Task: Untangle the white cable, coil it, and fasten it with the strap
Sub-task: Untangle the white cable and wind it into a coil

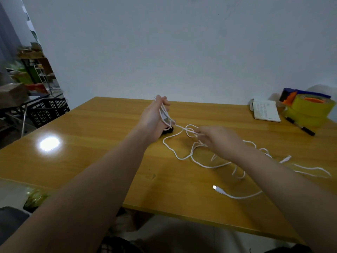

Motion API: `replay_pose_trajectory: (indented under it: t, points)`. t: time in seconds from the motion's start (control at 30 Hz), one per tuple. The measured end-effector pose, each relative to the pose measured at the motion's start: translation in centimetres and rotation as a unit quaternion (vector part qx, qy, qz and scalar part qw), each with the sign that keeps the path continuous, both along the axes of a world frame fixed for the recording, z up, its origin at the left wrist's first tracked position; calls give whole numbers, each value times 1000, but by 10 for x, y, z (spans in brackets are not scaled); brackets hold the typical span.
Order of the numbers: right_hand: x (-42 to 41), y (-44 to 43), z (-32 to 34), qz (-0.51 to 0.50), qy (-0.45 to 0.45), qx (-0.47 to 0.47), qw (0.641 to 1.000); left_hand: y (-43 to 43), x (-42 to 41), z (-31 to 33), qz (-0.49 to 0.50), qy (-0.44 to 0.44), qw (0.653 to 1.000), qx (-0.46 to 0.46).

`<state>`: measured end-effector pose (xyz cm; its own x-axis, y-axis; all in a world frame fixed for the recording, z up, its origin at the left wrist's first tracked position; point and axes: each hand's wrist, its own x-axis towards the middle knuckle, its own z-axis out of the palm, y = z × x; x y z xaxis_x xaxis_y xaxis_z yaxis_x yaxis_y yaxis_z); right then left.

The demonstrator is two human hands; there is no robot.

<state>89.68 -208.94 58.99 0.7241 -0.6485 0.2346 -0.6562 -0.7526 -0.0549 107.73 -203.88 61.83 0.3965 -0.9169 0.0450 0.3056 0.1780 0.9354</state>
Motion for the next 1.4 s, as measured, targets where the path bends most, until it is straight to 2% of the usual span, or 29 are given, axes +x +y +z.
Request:
replay_pose_trajectory:
  t: [0.1,0.23,0.43,0.53,0.6,0.7,0.8,0.9,1.0,1.07,1.13,1.2,1.27,1.37,1.4]
  points:
    - [-1,6,2,42,44,-52,997,-1,-13,1,-7,-42,999,4]
    - [2,13,14,85,78,-72,991,-6,-36,5,-35,-64,997,-5]
    - [1,12,32,121,-22,-75,990,-10,-42,0,-73,-74,995,9]
    - [-1,13,37,94,-121,7,988,-6,-47,0,-108,-80,991,22]
    - [-2,12,38,62,-147,10,987,-3,-50,2,-140,-82,986,25]
    - [-2,10,37,-2,-134,-36,990,-3,-50,3,-164,-102,981,33]
    - [-2,11,38,-61,-84,-73,992,-2,-50,1,-179,-164,968,60]
    - [-2,15,42,-78,-55,-67,993,1,-53,-1,-191,-298,931,94]
    - [0,11,43,-61,-35,-10,997,5,-56,-1,-189,-412,882,130]
    - [-4,5,43,-20,-74,65,995,6,-58,0,-186,-438,870,126]
    - [-14,-5,41,43,-133,175,975,6,-58,4,-157,-478,858,102]
    - [-25,-13,39,84,-143,239,957,5,-55,7,-122,-524,839,84]
    - [-28,-18,34,86,-131,192,969,3,-50,7,-121,-574,806,83]
    - [-23,-20,27,52,-110,40,992,-2,-45,4,-139,-665,729,82]
    - [-23,-20,26,48,-91,14,995,-4,-43,3,-120,-675,724,78]
